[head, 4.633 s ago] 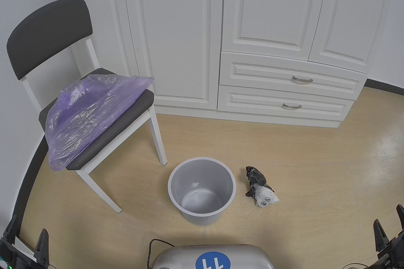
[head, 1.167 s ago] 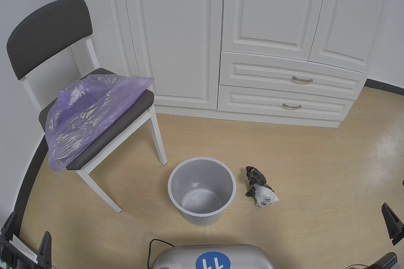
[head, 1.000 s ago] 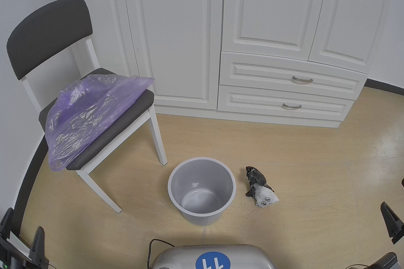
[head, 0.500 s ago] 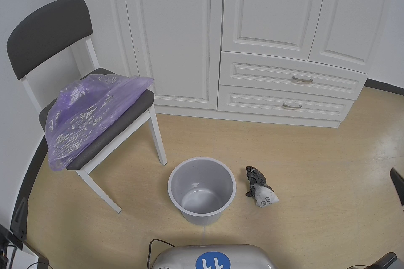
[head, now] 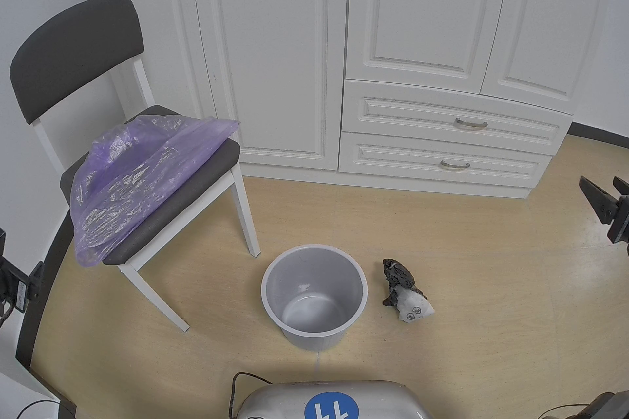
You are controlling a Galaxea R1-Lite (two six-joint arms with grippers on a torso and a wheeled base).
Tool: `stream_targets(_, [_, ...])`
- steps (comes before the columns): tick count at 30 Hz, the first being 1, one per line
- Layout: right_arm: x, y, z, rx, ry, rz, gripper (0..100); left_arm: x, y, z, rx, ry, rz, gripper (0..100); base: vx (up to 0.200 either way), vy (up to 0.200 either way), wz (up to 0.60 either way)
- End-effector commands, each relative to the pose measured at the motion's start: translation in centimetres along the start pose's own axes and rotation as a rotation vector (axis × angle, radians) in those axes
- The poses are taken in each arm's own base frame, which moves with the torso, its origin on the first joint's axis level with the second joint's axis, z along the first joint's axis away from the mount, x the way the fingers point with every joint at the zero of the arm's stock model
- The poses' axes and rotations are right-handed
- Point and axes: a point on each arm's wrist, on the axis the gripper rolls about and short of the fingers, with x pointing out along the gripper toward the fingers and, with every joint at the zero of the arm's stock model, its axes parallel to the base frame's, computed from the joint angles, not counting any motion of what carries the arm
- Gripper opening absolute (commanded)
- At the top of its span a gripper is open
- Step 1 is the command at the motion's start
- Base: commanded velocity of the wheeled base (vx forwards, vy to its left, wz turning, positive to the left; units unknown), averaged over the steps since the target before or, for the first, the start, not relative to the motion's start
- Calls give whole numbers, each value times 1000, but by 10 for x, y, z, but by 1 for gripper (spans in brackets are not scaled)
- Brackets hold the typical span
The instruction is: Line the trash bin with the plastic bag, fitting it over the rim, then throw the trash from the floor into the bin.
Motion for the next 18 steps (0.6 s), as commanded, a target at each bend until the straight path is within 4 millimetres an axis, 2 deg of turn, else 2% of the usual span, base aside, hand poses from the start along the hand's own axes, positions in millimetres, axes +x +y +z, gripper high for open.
stream_targets(1, [33,5,-14,8,105,1,100,47,-7,15,93,154,-54,100,0,0,0])
stream_targets(3, [32,5,-14,32,105,4,100,69,-15,17,107,193,-83,100,0,0,0])
stream_targets(10, [32,5,-14,34,102,4,100,105,-29,21,116,211,-98,100,0,0,0])
stream_targets(18, [32,5,-14,35,103,4,100,131,-41,20,115,222,-107,100,0,0,0])
